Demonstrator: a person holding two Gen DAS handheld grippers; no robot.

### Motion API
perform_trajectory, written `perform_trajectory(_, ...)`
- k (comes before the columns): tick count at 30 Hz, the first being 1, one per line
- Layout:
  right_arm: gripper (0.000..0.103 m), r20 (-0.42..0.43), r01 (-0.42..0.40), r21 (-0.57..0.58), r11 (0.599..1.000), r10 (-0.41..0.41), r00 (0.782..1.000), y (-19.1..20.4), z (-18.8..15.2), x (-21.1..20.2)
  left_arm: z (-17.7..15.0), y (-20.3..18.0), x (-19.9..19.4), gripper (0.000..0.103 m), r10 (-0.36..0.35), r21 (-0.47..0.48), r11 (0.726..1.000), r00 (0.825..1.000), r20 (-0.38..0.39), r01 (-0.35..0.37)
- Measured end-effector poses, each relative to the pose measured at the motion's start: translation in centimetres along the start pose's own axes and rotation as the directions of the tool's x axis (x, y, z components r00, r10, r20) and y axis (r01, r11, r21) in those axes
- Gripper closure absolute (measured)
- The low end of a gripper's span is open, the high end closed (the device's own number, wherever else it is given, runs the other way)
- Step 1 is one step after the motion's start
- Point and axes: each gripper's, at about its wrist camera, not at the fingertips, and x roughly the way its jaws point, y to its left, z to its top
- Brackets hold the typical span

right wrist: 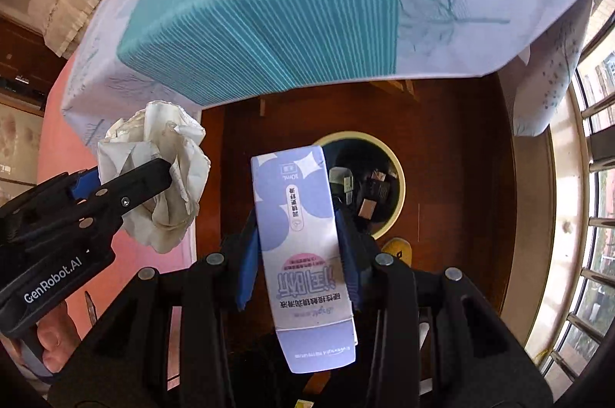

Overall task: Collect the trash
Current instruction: 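Carry the tissue and tube box down over the bin with both tools, then open both tools to drop the tissue and tube box into the bin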

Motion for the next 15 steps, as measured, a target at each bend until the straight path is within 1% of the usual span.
perform_trajectory(2,0.069,-0.026,0.007,0.026,1.0,-0.006,1.0,-1.4,-0.5,2.4,-0.6,-0.2,2.9,0.066,0.02,-0.006,1.0,0.999,-0.028,-0.02)
perform_trajectory(8,0.069,-0.085,0.027,0.075,0.997,-0.021,0.996,-3.9,-1.7,9.0,-1.7,0.2,10.3,0.065,0.036,-0.043,0.998,0.995,-0.089,-0.04)
perform_trajectory(15,0.069,-0.087,0.022,0.141,0.99,-0.01,0.996,-5.9,-1.8,14.5,-2.4,0.7,16.6,0.064,0.043,-0.059,0.997,0.992,-0.119,-0.05)
